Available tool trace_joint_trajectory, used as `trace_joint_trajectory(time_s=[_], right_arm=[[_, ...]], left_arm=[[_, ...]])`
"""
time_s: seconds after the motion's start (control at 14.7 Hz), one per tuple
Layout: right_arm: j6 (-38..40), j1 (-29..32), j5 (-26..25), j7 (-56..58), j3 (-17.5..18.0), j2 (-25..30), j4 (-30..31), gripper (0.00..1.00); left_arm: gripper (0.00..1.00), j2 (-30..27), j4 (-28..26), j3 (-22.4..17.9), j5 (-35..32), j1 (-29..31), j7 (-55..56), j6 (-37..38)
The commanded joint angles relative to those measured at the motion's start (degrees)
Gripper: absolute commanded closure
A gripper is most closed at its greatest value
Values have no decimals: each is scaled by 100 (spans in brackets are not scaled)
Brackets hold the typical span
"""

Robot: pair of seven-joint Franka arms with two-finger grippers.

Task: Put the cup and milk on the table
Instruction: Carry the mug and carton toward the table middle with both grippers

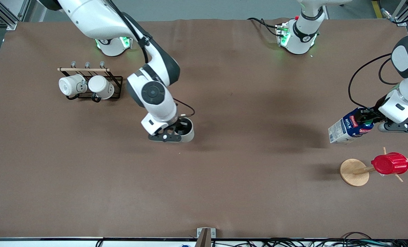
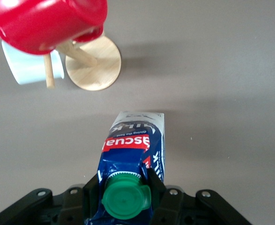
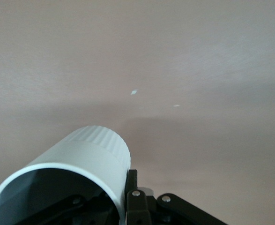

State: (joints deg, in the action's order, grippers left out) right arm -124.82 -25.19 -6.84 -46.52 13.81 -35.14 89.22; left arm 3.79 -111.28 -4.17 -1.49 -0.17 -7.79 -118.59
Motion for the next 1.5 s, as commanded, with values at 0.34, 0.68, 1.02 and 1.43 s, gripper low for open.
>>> trace_joint_trajectory(time_s=[0.34, 0.68, 1.02, 1.43], right_arm=[[-411, -689, -142, -1254, -18, -942, -809, 97], [-508, -865, -361, -1491, -27, -1100, -800, 87], [-430, -760, -344, -1492, -27, -926, -809, 0], [1396, 91, -300, -1404, -10, 803, -617, 0]], left_arm=[[94, 322, 658, 1188, -106, -36, 664, 169], [93, 920, 1459, 2041, -115, -62, 1006, 802], [95, 1491, 1811, 2797, -132, -115, 1858, 846], [95, 2677, 2776, 3781, -1072, -317, 3186, 1513]])
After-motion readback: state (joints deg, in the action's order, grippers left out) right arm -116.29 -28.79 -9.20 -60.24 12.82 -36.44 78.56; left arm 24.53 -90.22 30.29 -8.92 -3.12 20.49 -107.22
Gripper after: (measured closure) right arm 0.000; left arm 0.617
